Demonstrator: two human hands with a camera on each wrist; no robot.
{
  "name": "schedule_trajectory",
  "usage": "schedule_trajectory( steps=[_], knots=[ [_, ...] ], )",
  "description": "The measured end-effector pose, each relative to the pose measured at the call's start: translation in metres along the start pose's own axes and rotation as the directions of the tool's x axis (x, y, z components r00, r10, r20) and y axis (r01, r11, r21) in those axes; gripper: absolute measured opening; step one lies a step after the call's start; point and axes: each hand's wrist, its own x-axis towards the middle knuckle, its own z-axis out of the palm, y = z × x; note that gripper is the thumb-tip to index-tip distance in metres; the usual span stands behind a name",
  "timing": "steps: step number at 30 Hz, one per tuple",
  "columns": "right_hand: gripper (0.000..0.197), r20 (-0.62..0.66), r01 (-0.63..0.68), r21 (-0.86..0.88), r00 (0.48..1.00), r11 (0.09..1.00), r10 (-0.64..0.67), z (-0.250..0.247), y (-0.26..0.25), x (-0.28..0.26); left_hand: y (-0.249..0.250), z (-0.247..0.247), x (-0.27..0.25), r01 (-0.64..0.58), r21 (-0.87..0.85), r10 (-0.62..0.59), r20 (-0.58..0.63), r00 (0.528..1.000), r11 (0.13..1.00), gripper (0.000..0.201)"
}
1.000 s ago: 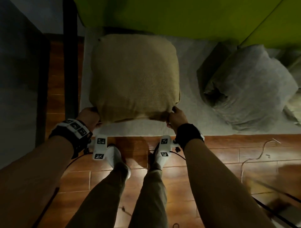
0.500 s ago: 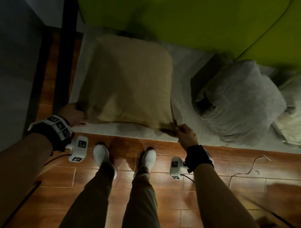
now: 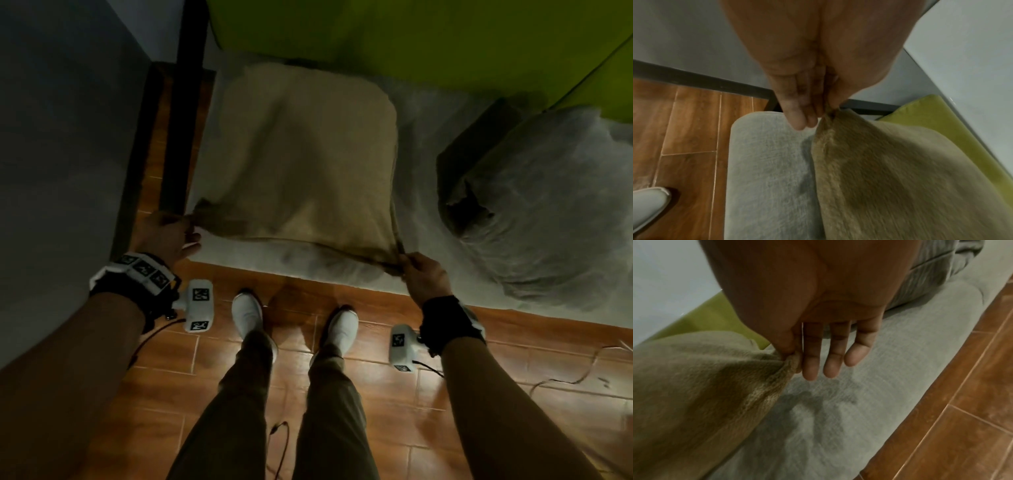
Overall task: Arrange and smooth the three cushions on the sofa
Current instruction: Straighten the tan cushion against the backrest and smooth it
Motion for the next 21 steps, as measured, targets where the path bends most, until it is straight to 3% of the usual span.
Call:
schedule_trajectory(
  steps=[2,4,7,9,11,13,15,18,20,21],
  knots=[
    [0.032,0.009,-0.022,-0.060,1.000,0.998,0.023,0.005,0.003,0.001,-0.004,-0.012,-0.002,0.014,0.021,-0.014,-0.031,0.999,1.000,0.019],
    [0.027,0.009,-0.057,-0.059,0.998,0.997,0.058,0.014,-0.002,0.002,-0.010,-0.020,-0.008,0.023,0.029,-0.022,-0.041,0.999,0.999,0.020],
    [0.027,0.021,-0.106,0.336,0.994,0.936,0.105,0.021,-0.012,-0.003,-0.020,-0.021,-0.017,0.031,-0.043,-0.030,0.010,0.999,0.999,0.029],
    [0.034,0.071,-0.126,0.485,0.992,0.866,0.104,0.020,-0.021,-0.009,-0.017,-0.020,-0.023,0.014,-0.108,-0.010,0.033,0.999,0.994,0.029],
    [0.029,0.105,-0.128,0.445,0.990,0.886,0.090,0.019,-0.026,-0.010,-0.012,-0.018,-0.022,0.014,-0.124,-0.008,0.044,0.999,0.992,0.036],
    [0.014,0.056,-0.080,0.302,0.996,0.950,0.066,0.017,-0.027,-0.009,-0.006,-0.016,-0.020,0.015,-0.053,-0.012,0.050,0.999,0.999,0.037],
    [0.020,-0.058,-0.031,0.132,0.998,0.991,0.038,0.014,-0.022,-0.005,-0.005,-0.018,-0.014,0.004,0.049,-0.005,0.015,1.000,0.999,0.033],
    [0.028,-0.146,-0.045,-0.057,0.989,0.997,0.037,0.012,-0.015,-0.002,-0.008,-0.021,-0.008,-0.038,0.069,0.043,-0.076,0.996,0.997,0.035],
    [0.023,-0.125,-0.079,0.026,0.989,0.997,0.082,0.021,-0.012,-0.003,-0.009,-0.015,-0.009,-0.040,0.005,0.040,-0.052,0.998,0.999,0.038],
    [0.018,-0.083,-0.125,0.198,0.986,0.972,0.144,0.026,-0.011,-0.005,-0.011,-0.013,-0.007,-0.023,-0.035,0.022,-0.021,1.000,0.999,0.039]
  ],
)
